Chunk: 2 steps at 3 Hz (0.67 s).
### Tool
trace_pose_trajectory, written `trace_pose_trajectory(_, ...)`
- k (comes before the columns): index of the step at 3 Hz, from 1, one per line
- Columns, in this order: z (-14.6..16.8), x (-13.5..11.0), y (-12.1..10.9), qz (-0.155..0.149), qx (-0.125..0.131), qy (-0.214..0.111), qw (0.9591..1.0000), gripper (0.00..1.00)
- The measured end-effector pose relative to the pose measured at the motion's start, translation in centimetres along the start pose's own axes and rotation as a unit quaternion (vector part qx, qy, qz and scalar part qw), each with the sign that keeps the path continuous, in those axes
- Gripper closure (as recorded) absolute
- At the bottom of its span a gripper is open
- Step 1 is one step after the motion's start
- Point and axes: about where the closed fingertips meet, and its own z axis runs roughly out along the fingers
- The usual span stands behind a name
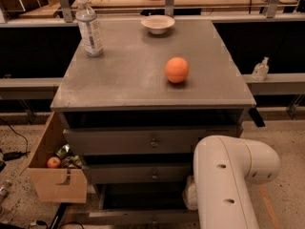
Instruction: Open bottom drawer
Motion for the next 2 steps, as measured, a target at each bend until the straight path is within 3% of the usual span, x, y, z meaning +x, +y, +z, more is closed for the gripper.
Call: trace_pose_trajectory(2,0.00,0.00,0.00,0.000,0.000,0.000,1.0000,1.00)
